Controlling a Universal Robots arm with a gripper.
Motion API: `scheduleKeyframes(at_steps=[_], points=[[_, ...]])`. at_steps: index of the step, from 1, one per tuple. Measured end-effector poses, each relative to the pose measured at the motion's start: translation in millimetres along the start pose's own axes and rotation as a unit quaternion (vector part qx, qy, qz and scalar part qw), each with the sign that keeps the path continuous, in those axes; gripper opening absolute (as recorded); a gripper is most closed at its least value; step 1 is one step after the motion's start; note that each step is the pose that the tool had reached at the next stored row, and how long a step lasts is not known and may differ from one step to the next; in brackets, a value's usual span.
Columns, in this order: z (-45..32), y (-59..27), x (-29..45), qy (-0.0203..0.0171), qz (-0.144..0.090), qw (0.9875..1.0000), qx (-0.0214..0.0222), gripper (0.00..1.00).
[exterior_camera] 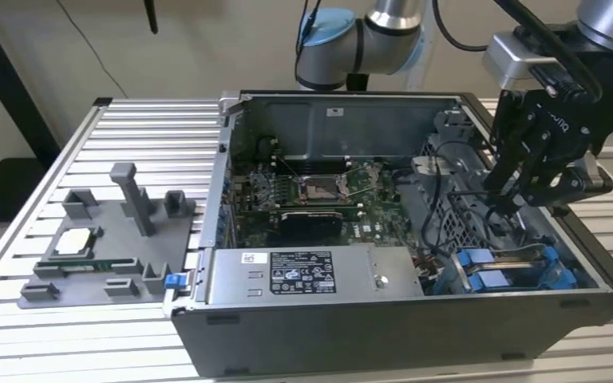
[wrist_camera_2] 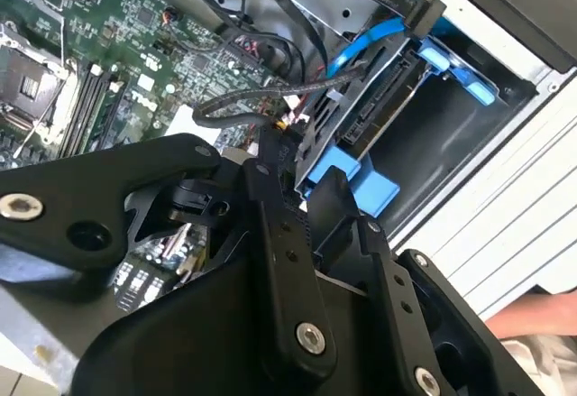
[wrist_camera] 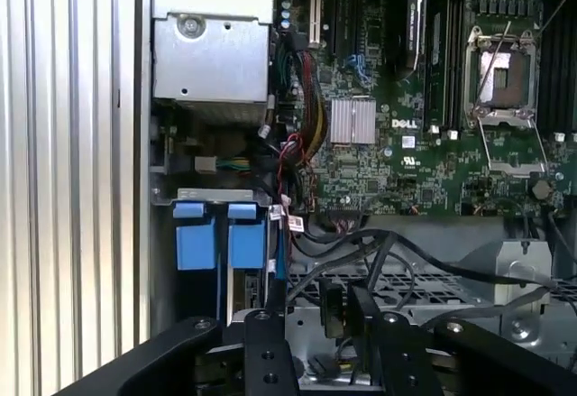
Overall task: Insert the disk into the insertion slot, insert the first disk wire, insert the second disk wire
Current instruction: 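Insert the disk into the insertion slot, then insert the first disk wire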
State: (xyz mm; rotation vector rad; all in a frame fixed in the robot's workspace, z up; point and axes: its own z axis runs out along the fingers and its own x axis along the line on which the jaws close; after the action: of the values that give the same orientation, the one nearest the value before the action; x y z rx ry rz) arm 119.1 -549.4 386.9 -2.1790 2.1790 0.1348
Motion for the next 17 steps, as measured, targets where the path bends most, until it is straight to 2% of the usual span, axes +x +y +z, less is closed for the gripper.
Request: scheduleKeyframes(at_steps=[5, 7, 9, 13, 14, 17], points=[[1.6, 0.0, -0.6, -0.0109, -0.006, 0.9999, 0.0031, 1.00], [2.4, 0.0, -0.6, -0.0140, -0.007, 0.9999, 0.0050, 1.00], [2.9, -0.1, -0.6, -0.0153, -0.008, 0.9998, 0.0069, 1.00], [3.0, 0.0, -0.5, -0.0154, -0.008, 0.9998, 0.0070, 1.00], [3.0, 0.0, -0.5, -0.0153, -0.008, 0.9998, 0.0070, 0.00], [3.0, 0.0, -0.5, -0.0153, -0.008, 0.9998, 0.0070, 0.00]])
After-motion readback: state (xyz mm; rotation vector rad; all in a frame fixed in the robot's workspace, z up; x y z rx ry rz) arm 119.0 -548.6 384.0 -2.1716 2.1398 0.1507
